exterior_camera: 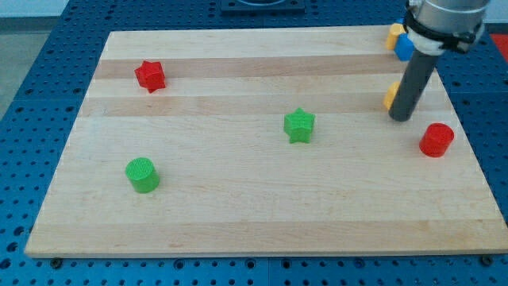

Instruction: Push the yellow hexagon to the left of the blue cube

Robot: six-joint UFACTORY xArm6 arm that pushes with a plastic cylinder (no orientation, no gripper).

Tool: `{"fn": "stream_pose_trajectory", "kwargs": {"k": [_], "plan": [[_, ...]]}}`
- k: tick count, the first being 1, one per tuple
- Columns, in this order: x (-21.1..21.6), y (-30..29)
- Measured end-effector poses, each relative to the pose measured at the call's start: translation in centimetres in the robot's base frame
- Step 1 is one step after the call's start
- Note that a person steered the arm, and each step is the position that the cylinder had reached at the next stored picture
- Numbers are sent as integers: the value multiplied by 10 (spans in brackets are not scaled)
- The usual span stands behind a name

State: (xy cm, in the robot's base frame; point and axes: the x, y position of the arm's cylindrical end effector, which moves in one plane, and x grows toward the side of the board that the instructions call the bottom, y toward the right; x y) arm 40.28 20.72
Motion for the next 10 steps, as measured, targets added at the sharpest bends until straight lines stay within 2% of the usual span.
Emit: {"fn": "stream_pose_trajectory", "kwargs": {"k": [1, 6, 9, 10], "plan": [[-35, 0], [-119, 0], [-120, -8], [-108, -38]]}}
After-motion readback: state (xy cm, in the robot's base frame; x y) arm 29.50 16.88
